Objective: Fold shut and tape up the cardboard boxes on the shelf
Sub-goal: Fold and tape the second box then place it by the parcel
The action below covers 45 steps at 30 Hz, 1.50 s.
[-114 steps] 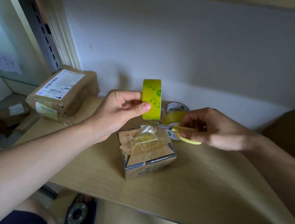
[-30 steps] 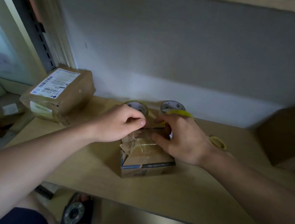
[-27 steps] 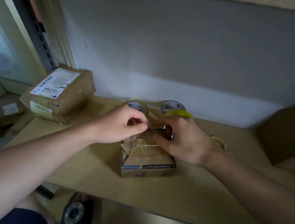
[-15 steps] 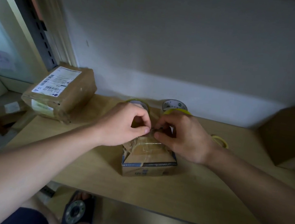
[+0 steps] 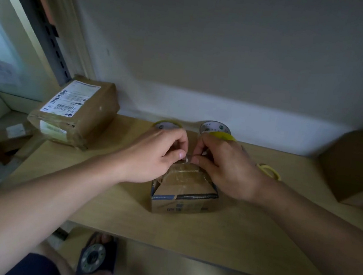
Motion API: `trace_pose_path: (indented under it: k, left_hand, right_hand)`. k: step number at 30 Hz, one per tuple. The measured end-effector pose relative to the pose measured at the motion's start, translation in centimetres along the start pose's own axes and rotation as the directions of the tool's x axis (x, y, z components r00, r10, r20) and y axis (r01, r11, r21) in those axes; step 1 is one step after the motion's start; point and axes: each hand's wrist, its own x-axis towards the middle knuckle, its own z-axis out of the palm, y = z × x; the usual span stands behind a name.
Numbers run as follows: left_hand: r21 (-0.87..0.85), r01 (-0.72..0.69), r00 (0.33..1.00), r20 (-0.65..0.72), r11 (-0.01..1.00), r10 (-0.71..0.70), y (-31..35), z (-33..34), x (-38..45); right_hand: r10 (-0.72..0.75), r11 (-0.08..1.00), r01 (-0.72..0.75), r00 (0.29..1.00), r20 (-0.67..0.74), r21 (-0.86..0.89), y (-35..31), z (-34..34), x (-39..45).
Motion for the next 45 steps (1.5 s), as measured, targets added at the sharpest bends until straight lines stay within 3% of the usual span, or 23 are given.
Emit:
trace_pose_path:
  k: [8, 17, 23, 31, 37, 45]
  left_hand:
    - [0.039, -0.002, 1.0, 0.011, 0.999, 0.001, 0.3, -0.3, -0.4]
    - [-0.155, 0.04, 0.999, 0.036, 0.987, -0.035, -0.9, 0.0, -0.8]
    - [-0.042, 0.041, 0.995, -0.088, 0.998, -0.045, -0.8, 0.6, 0.2]
    - [0.064, 0.065, 0.991, -0.124, 0.996, -0.056, -0.7, 1.7, 0.8]
    - [0.076, 0.155, 0.979, -0.142, 0.985, -0.144, -0.3, 2.1, 1.0]
    - [0.137, 0.255, 0.967, -0.047, 0.957, -0.25, 0.5, 1.5, 1.9]
  right_hand:
    - [-0.062, 0.998, 0.062, 0.998, 0.004, 0.034, 0.0, 0.0, -0.1]
    - [-0.048, 0.995, 0.046, 0.999, 0.023, 0.083, 0.7, 0.2, 0.3]
    - [0.0, 0.999, 0.0, 1.0, -0.012, 0.047, 0.7, 0.8, 0.7]
    - [0.017, 0.999, -0.019, 0.998, -0.055, -0.037, 0.9, 1.2, 0.9]
    - [0.096, 0.995, -0.098, 0.991, -0.092, -0.015, 0.9, 1.6, 1.0]
    - [0.306, 0.952, -0.306, 0.948, -0.086, 0.011, 0.1, 1.0, 1.2]
